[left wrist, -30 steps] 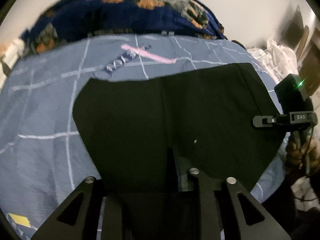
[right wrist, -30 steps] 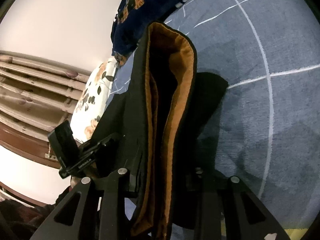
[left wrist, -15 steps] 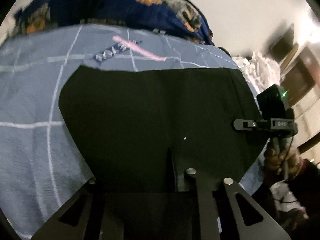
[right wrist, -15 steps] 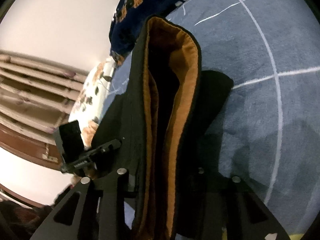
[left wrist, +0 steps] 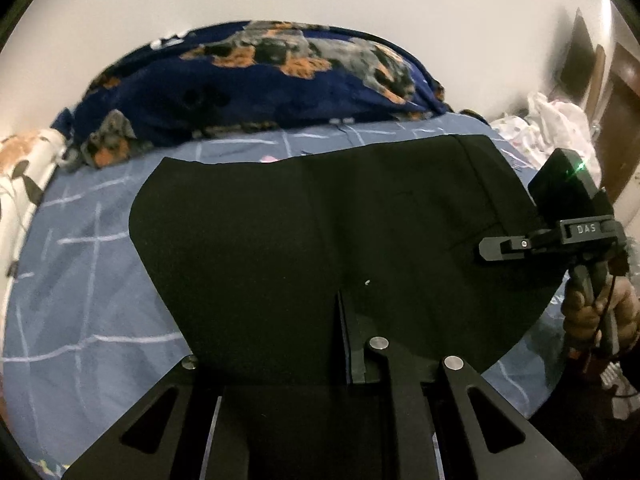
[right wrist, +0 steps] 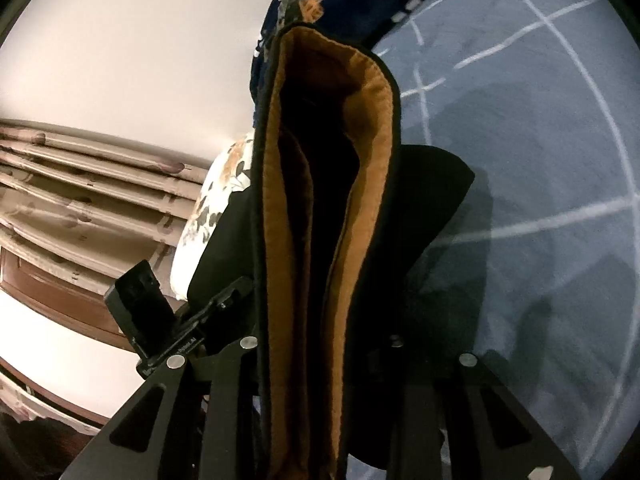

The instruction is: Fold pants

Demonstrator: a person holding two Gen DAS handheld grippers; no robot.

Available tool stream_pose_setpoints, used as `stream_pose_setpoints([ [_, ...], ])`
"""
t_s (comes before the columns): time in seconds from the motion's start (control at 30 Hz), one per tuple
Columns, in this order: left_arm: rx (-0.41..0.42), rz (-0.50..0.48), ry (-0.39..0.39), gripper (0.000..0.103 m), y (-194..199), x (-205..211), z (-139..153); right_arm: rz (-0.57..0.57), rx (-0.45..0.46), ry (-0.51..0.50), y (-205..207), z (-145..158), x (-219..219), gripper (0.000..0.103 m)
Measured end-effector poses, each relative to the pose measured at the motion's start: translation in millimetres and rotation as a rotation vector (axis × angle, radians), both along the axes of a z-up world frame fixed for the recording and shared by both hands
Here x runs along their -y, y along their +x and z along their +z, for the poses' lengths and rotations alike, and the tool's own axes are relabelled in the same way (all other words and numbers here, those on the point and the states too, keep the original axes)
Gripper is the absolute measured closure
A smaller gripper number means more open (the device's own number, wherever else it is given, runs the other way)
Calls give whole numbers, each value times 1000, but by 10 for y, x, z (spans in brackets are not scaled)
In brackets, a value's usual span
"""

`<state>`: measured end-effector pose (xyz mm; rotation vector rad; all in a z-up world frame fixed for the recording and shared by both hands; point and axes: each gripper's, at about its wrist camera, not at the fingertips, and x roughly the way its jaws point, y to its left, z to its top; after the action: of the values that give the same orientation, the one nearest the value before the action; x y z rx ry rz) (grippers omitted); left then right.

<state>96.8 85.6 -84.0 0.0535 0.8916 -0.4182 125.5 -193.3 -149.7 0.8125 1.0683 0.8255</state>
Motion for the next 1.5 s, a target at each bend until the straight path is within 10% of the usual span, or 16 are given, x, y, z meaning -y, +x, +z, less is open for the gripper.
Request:
stream_pose_setpoints([
  [0.8,134,145,75,89,1195,-509,119,36,96,-16,1328,221,-606,78],
  [1.5,120,164,110,89,1659,-591,-124,-6,62,16,1550,-6,-495,78],
])
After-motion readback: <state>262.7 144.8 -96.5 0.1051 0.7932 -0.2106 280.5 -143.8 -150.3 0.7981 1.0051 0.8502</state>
